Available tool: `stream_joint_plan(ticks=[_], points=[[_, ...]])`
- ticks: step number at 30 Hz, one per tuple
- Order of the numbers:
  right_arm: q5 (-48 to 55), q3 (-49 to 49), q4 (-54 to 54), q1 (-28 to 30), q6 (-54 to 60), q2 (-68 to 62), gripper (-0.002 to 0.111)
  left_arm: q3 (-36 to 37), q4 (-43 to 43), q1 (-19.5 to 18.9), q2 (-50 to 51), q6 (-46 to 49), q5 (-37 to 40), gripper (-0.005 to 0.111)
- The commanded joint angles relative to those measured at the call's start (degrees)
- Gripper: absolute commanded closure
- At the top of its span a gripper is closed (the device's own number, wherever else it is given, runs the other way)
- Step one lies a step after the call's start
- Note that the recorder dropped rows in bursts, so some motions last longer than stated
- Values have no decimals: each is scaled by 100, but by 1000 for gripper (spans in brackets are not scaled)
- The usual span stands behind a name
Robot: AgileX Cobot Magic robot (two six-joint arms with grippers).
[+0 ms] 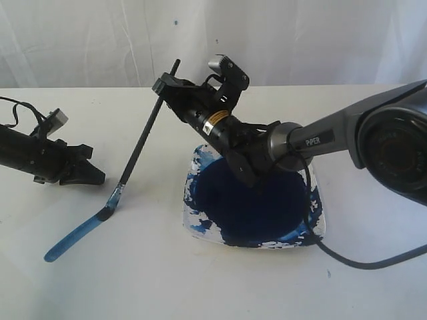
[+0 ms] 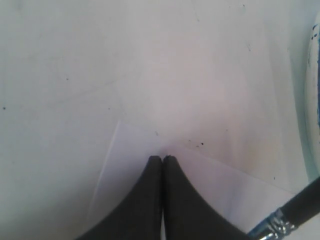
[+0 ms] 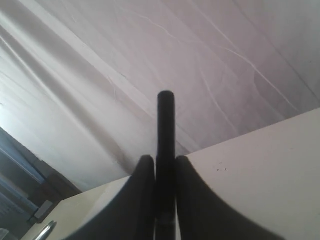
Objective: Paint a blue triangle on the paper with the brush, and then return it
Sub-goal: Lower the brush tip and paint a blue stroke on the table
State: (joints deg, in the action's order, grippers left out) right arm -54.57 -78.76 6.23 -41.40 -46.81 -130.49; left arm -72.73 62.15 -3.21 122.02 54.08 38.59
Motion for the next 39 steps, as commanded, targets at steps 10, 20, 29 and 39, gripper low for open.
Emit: stream_joint_plan(ticks=[10, 20, 29, 39], points=[[20, -10, -384, 160, 640, 6, 108, 8, -52, -4, 32, 10, -1, 107], [23, 2, -348, 160, 245, 187, 108, 8, -52, -4, 32, 10, -1, 107], [51, 2, -44, 160, -358, 467, 108, 8, -52, -4, 32, 10, -1, 107], [50, 2, 1621, 147, -1451, 814, 108, 8, -52, -4, 32, 10, -1, 107]])
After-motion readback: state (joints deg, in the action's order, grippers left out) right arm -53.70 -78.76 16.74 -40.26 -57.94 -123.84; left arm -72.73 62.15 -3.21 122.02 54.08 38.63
